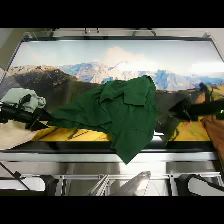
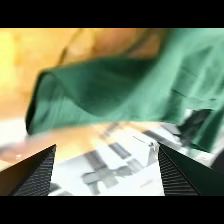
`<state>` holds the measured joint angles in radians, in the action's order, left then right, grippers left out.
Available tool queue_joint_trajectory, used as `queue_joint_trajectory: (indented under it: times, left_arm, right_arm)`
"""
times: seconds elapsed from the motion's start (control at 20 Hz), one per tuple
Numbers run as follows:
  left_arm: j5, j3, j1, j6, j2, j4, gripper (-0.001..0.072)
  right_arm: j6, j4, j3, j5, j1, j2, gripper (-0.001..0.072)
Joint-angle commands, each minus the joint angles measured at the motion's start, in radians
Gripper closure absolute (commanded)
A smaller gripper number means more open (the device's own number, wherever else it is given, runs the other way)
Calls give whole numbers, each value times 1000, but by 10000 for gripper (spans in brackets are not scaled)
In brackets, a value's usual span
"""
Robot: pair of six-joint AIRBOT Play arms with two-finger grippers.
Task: Fold the shirts.
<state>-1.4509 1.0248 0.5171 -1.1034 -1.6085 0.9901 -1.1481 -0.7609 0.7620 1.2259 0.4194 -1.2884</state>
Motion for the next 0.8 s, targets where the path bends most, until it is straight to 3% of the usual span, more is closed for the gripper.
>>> queue_joint_trajectory:
  times: [0.0,0.2,0.45,0.5,0.65,0.7,0.75]
  left_arm:
    - [91,-28,-47,8,-3,36,24]
    - [175,-8,-95,14,-3,39,24]
    - [32,126,-26,-10,-3,71,25]
    - [20,139,0,-16,-3,75,25]
    - [24,145,64,-17,-4,74,25]
    - [37,145,70,-16,-3,74,25]
    - [53,145,71,-14,-4,73,25]
  right_arm:
    - [-4,-13,-215,-107,-22,68,194]
    - [-4,41,-287,-191,-135,60,194]
    - [-4,176,-287,-333,-323,-2,196]
    - [2,212,-286,-365,-354,-29,224]
    - [100,337,-286,-375,-387,-102,464]
    - [135,376,-286,-364,-387,-114,630]
    - [152,397,-286,-365,-387,-116,692]
